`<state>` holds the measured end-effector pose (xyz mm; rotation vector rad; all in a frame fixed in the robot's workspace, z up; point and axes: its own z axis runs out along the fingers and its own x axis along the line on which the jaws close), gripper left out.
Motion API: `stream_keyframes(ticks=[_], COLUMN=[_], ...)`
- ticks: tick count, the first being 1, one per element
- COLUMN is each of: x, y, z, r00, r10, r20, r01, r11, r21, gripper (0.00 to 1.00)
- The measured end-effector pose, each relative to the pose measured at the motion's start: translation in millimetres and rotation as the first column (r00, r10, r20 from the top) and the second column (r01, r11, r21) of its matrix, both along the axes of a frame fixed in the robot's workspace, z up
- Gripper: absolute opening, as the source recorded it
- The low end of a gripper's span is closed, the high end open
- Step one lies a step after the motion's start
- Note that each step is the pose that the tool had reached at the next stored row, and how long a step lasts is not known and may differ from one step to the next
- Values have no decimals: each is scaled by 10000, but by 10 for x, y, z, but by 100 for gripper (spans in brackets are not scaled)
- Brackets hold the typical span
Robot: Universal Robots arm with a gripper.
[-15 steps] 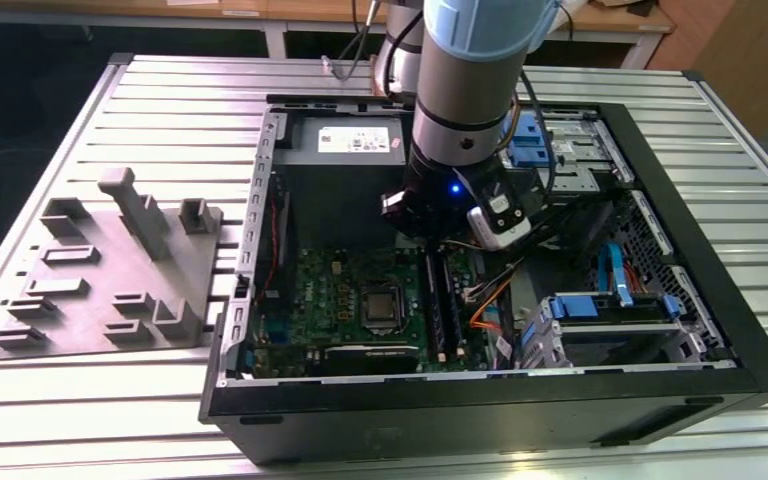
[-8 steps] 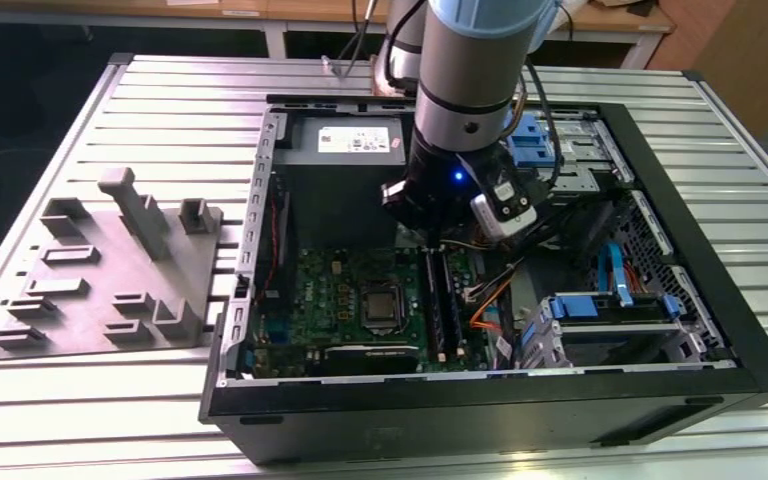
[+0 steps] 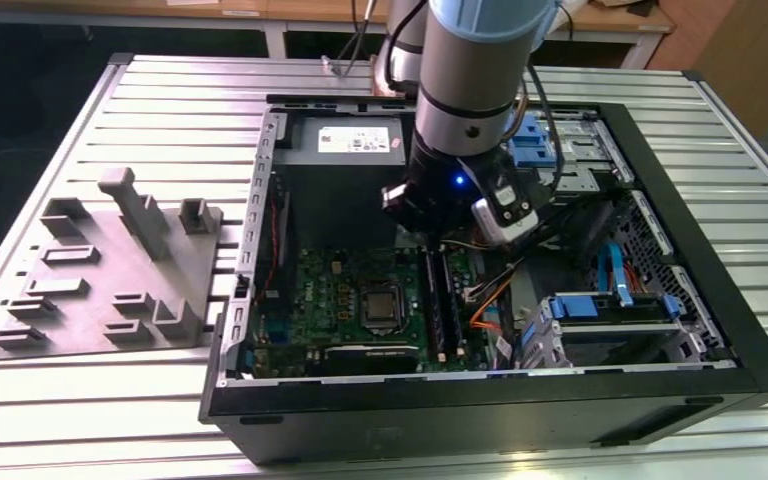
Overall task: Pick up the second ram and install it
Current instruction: 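Press down the second ram until it locks into place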
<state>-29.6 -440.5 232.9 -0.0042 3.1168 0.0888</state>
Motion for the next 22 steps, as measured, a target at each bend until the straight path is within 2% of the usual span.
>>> stream_keyframes(ticks=[7, 11, 15, 22], x=[0, 0, 0, 0], y=[-250, -373, -481, -636], z=[0, 0, -2, -3], r00=[10000, 10000, 10000, 10000], r10=[1, 0, 0, 1], r20=[0, 0, 0, 0], r01=[-1, 0, 0, -1], r11=[10000, 10000, 10000, 10000], r21=[1, -1, 1, -2], gripper=[10, 10, 10, 10])
